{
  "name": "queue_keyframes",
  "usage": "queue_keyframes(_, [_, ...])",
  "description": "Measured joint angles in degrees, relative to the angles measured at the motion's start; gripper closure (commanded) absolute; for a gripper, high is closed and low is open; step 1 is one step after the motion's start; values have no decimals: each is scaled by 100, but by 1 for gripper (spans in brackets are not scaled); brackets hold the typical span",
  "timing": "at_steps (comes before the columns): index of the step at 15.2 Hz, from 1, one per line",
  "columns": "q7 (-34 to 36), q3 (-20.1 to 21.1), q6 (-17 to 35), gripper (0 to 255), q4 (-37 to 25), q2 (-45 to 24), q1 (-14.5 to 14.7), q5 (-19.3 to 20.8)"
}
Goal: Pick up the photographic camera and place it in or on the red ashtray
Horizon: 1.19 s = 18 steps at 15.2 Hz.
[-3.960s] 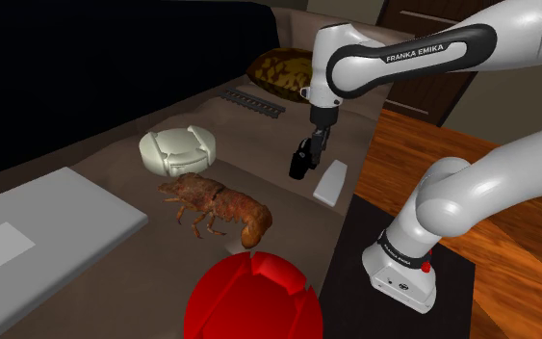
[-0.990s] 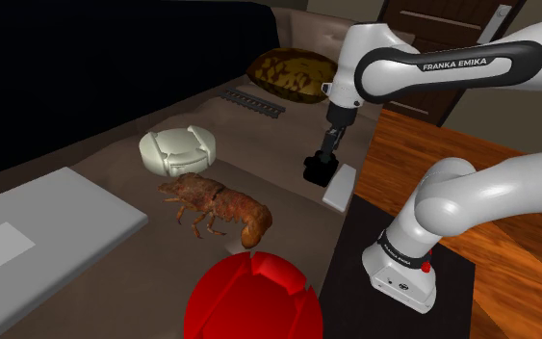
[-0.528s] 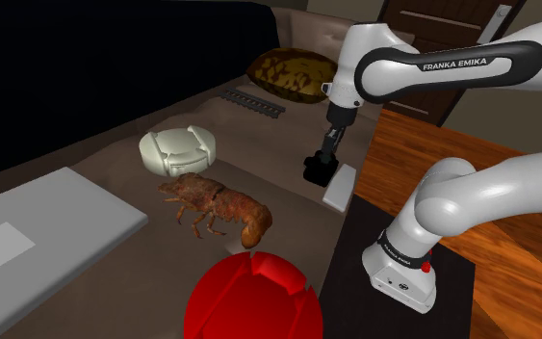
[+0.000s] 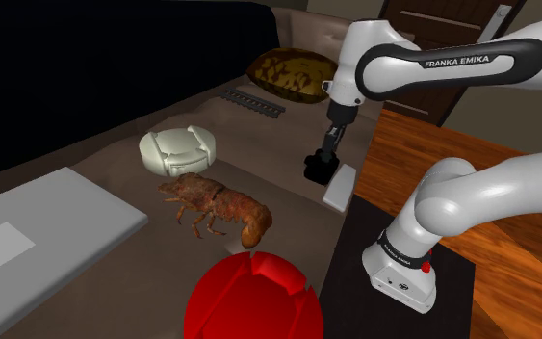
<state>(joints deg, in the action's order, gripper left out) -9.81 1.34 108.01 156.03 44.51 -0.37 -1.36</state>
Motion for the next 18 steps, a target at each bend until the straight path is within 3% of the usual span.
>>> queue_keyframes(18, [13,-20,-1416,255,-1316,101,-7,20])
